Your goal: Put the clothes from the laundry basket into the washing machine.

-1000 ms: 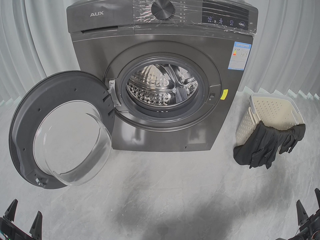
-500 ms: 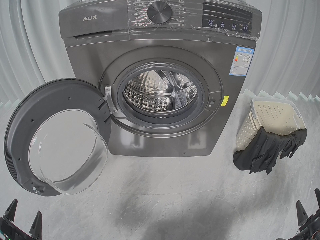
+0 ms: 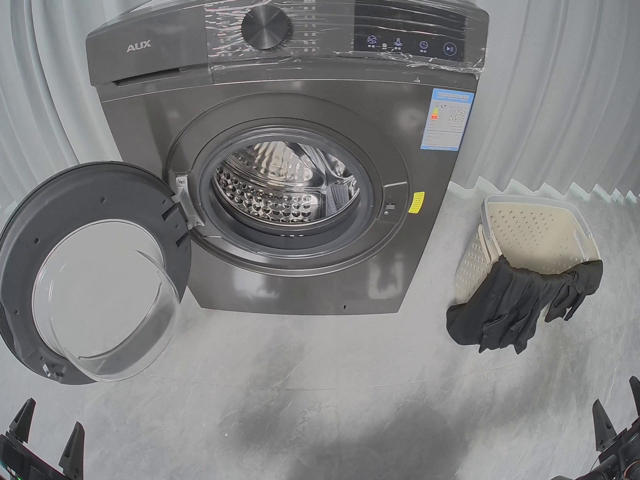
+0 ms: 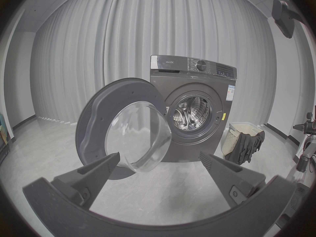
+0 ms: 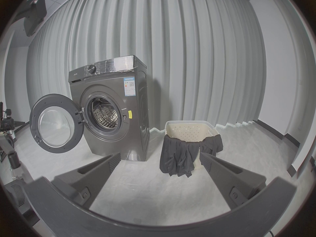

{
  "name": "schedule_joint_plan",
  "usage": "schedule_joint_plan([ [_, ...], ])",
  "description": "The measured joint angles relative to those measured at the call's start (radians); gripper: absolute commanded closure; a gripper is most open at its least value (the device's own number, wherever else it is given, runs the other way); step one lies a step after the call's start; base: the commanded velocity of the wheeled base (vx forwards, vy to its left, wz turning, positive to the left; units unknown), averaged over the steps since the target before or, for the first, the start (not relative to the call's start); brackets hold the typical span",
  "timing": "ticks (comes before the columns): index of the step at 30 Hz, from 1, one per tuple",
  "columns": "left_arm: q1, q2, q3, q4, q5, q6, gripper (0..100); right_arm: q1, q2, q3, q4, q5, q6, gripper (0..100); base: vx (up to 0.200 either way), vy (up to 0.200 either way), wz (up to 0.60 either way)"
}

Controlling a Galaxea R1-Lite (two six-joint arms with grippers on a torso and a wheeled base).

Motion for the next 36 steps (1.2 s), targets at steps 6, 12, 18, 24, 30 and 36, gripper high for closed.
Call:
schedule_joint_plan([
  [6,0.0,0.0,0.0,0.0,0.0,0.0,0,0.0,0.0,0.0,0.001,0.0,0.0,0,0.0,-0.2,0.0],
  [12,0.0,0.0,0.0,0.0,0.0,0.0,0,0.0,0.001,0.0,0.001,0.0,0.0,0,0.0,-0.2,0.0],
  [18,0.0,0.0,0.0,-0.001,0.0,0.0,0,0.0,0.001,0.0,0.001,0.0,0.0,0,0.0,-0.2,0.0],
  [24,0.0,0.0,0.0,-0.001,0.0,0.0,0,0.0,0.001,0.0,0.001,0.0,0.0,0,0.0,-0.2,0.0],
  [30,0.0,0.0,0.0,0.0,0.0,0.0,0,0.0,0.001,0.0,0.001,0.0,0.0,0,0.0,-0.2,0.0],
  [36,0.0,0.0,0.0,0.0,0.0,0.0,0,0.0,0.002,0.0,0.0,0.0,0.0,0,0.0,-0.1,0.0],
])
